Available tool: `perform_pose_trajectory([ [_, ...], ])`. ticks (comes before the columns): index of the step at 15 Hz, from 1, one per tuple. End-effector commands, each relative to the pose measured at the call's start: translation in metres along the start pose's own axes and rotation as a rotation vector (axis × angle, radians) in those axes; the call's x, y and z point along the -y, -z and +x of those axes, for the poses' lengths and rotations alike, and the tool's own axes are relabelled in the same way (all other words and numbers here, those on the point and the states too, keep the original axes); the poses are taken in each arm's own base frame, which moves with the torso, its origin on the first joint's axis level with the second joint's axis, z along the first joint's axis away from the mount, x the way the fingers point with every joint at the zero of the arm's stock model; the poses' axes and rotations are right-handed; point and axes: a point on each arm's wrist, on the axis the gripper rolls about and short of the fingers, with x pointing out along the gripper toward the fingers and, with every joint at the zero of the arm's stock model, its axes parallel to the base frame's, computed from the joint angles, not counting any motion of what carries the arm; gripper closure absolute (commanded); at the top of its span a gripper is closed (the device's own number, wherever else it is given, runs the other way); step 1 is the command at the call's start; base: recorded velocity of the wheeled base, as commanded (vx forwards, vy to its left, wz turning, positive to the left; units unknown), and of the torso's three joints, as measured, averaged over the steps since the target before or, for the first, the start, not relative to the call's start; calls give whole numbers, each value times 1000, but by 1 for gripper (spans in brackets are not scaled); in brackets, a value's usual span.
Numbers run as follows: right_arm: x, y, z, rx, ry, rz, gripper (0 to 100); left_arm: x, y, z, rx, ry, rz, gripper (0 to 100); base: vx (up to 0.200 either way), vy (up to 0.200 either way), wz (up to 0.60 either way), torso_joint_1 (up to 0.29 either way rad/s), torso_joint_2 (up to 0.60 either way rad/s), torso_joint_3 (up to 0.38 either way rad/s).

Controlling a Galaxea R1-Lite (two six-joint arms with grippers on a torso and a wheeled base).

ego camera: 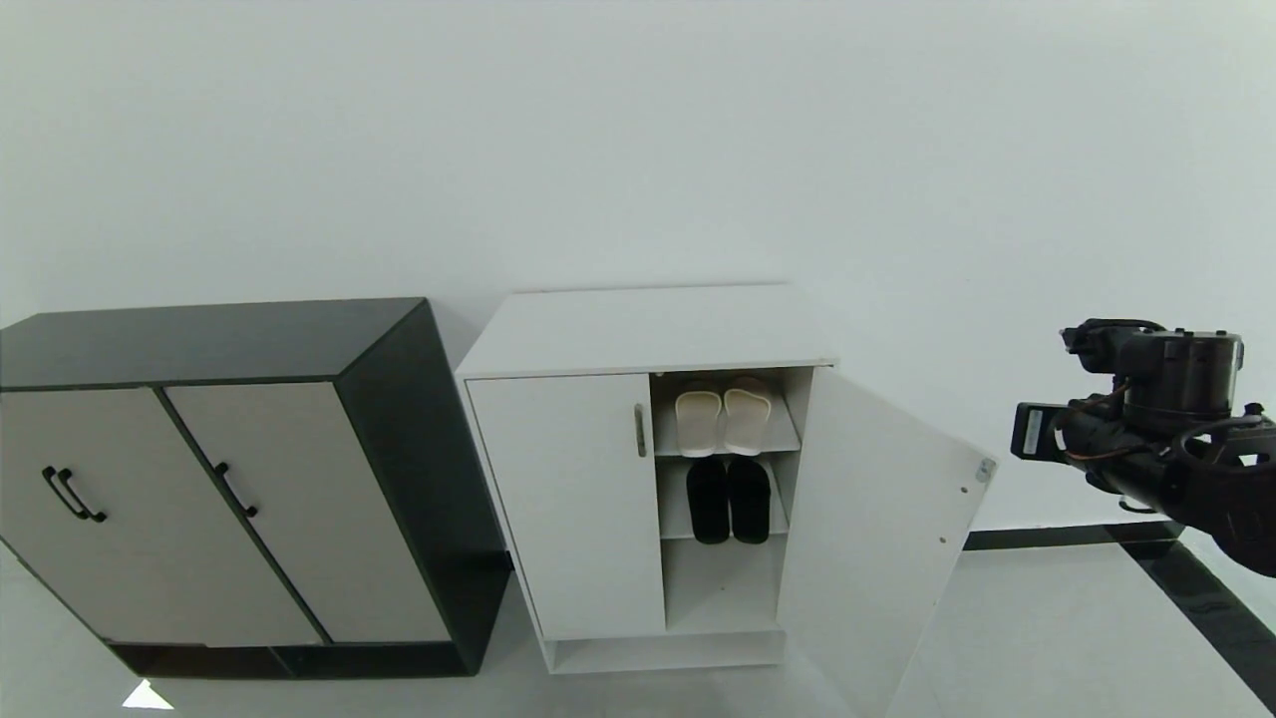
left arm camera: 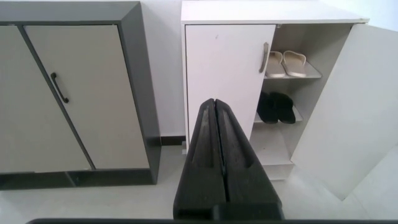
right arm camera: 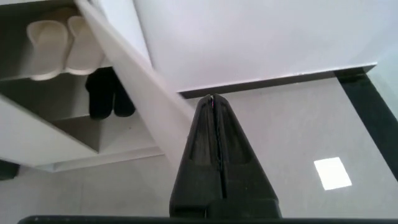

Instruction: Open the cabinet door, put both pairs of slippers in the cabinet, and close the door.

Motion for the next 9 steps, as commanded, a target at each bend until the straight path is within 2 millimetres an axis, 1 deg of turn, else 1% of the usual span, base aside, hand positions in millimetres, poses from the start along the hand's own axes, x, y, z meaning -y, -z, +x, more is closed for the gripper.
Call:
perform_pose_trajectory([
  [1,11,10,25,-41,21,8,100,0,0,0,-1,0,0,100,0,0,0,0,0,0],
  [3,15,14,39,-54,33,14,100,0,0,0,-1,0,0,100,0,0,0,0,0,0],
  [5,13,19,50,-66,36,14,100,0,0,0,-1,0,0,100,0,0,0,0,0,0],
  [7,13,21,55,-72,36,13,100,0,0,0,-1,0,0,100,0,0,0,0,0,0],
  [9,12,28,63,-85,37,10,100,0,0,0,-1,0,0,100,0,0,0,0,0,0],
])
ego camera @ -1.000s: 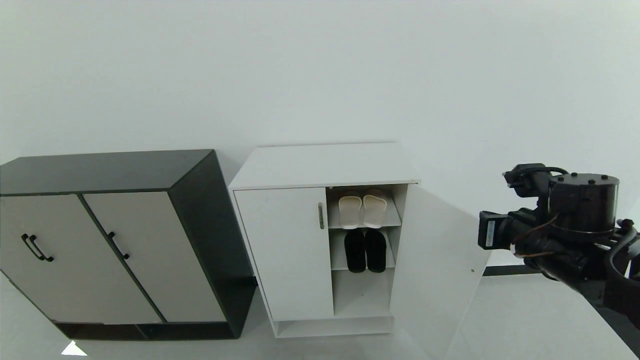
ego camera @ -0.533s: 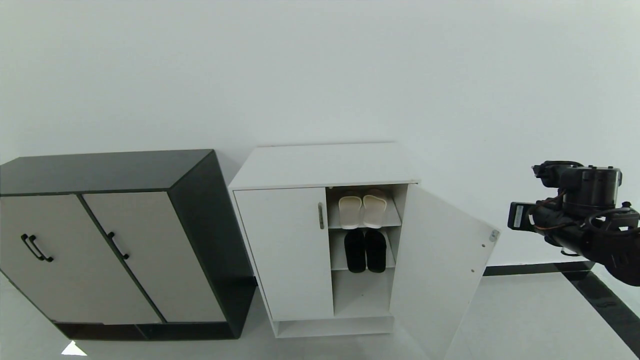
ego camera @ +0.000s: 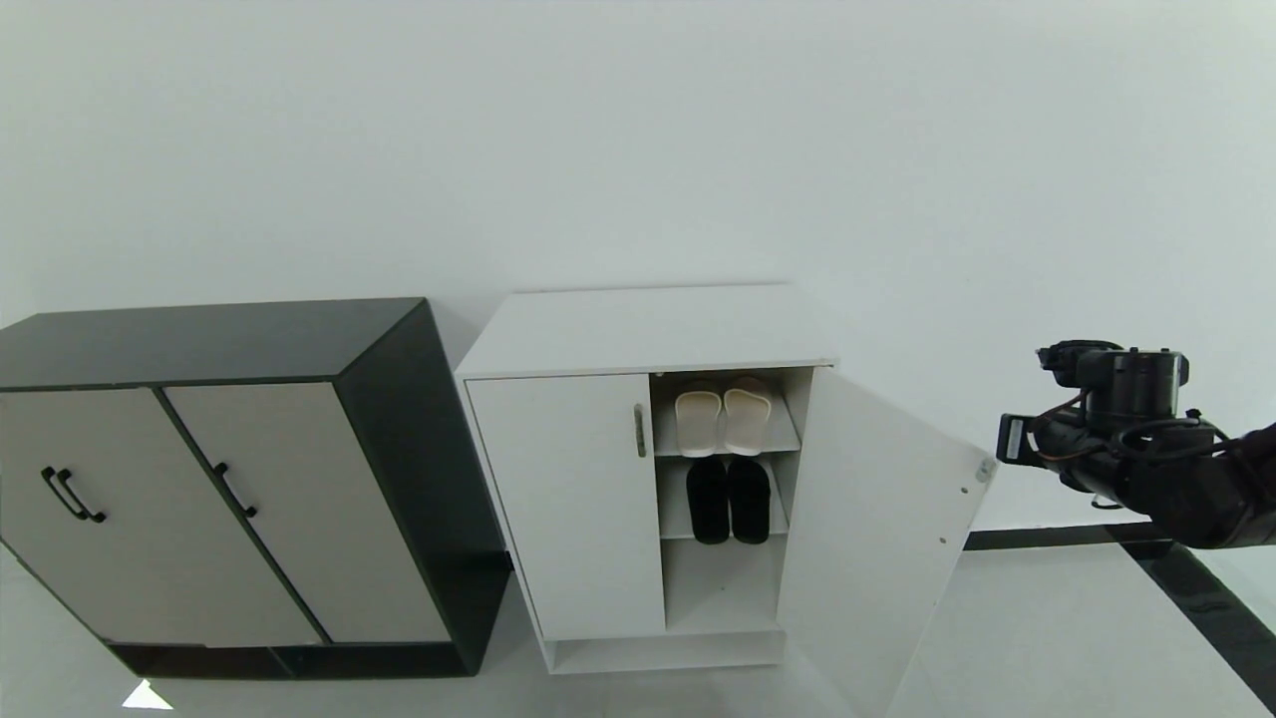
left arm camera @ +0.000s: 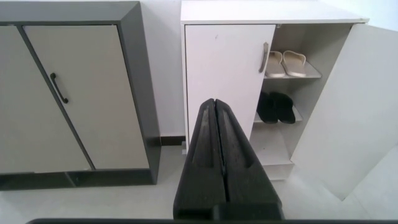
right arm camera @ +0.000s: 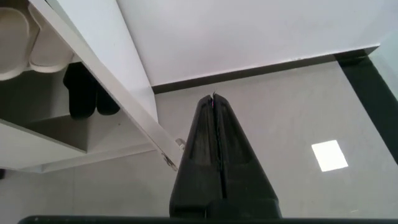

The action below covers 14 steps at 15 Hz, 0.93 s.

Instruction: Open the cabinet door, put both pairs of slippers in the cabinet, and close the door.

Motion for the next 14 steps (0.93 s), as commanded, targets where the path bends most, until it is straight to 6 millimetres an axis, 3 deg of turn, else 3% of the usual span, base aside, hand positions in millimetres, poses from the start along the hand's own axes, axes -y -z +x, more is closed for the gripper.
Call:
perform_pose_trajectory([
  [1,-1,11,11,-23,2,-5,100,0,0,0,-1,0,0,100,0,0,0,0,0,0],
  [10,-17,27,15,-52,-30,-29,100,0,0,0,-1,0,0,100,0,0,0,0,0,0],
  [14,-49,41,-11,-88,-125,-76,100,0,0,0,-1,0,0,100,0,0,0,0,0,0],
])
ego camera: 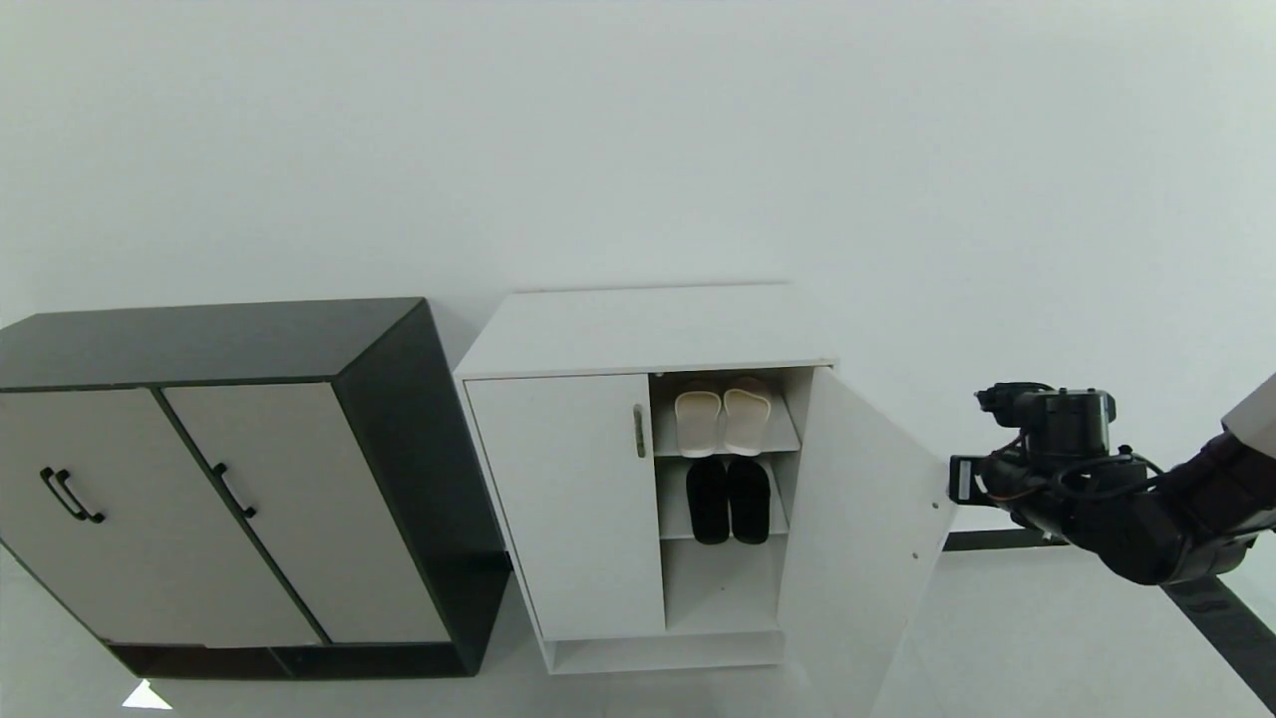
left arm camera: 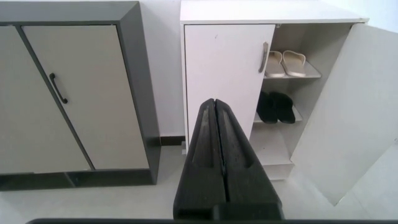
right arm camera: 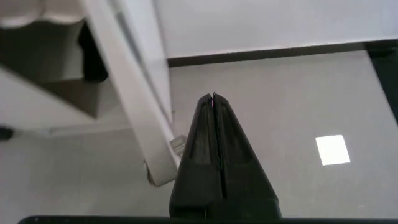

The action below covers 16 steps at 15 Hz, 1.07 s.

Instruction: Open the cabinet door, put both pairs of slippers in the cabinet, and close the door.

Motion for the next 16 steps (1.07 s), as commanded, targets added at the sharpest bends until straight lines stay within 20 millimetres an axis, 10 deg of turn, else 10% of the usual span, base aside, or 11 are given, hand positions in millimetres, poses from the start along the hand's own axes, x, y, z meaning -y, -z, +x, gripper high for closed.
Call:
perform_pose_trajectory([
  [1,-35,8,-28,3,-104,-47,100,0,0,0,-1,-1,-1,100,0,0,0,0,0,0],
  [6,-95,16,-76,54,-294,-60,100,0,0,0,-1,-1,-2,100,0,0,0,0,0,0],
  [16,-105,27,-105,108,-443,-8,100,0,0,0,-1,-3,-2,100,0,0,0,0,0,0],
])
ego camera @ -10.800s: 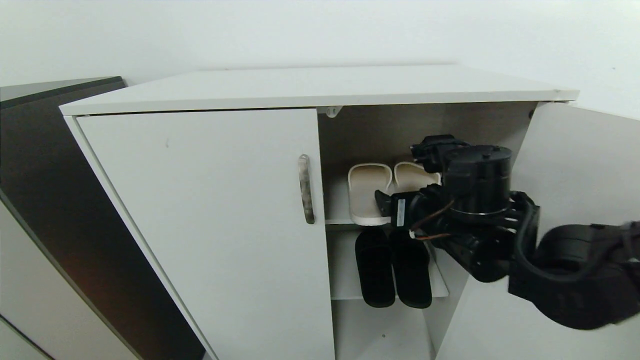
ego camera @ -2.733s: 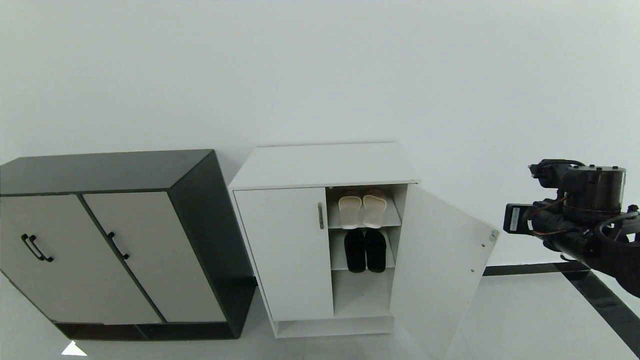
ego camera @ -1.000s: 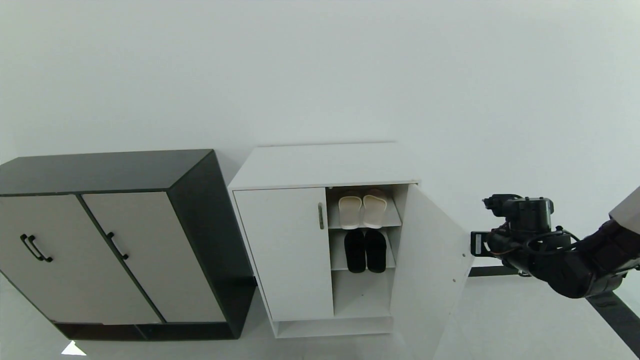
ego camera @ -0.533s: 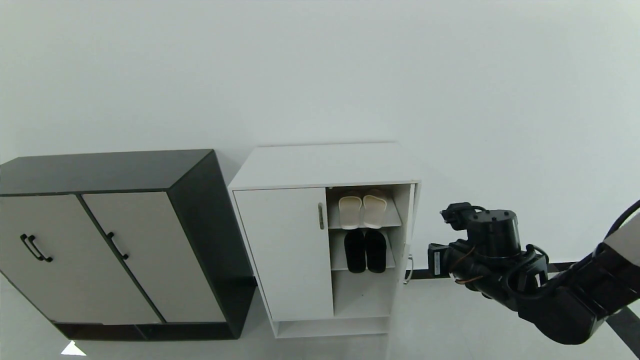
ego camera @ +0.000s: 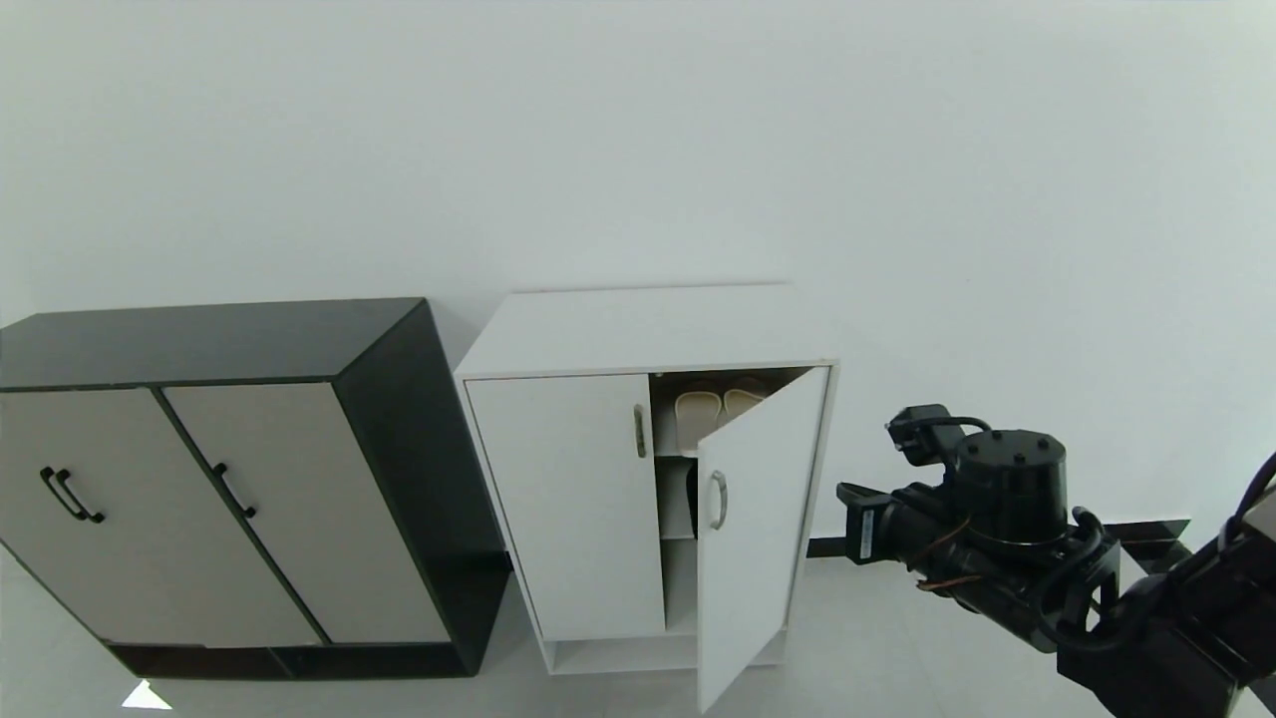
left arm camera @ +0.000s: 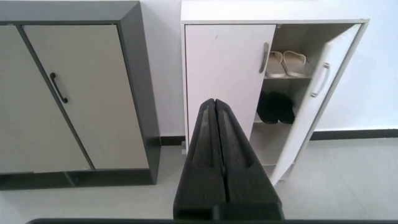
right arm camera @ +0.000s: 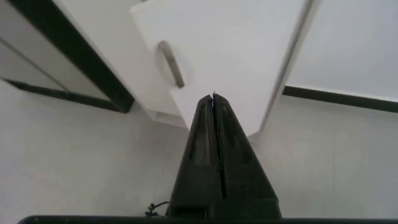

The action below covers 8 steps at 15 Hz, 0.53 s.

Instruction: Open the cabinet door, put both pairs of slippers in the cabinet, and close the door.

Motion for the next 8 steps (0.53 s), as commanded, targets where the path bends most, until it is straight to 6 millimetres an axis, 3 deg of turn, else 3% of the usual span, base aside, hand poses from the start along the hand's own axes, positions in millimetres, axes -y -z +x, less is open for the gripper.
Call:
perform_pose_trajectory([
  [1,1,7,-4,-17,-18,-2,100,0,0,0,-1,-1,0,100,0,0,0,0,0,0],
  [4,1,10,-5,-21,-36,-5,100,0,0,0,-1,-1,0,100,0,0,0,0,0,0],
  [8,-3,18,-4,-47,-47,-19,100,0,0,0,-1,-1,0,100,200,0,0,-7,0,5],
])
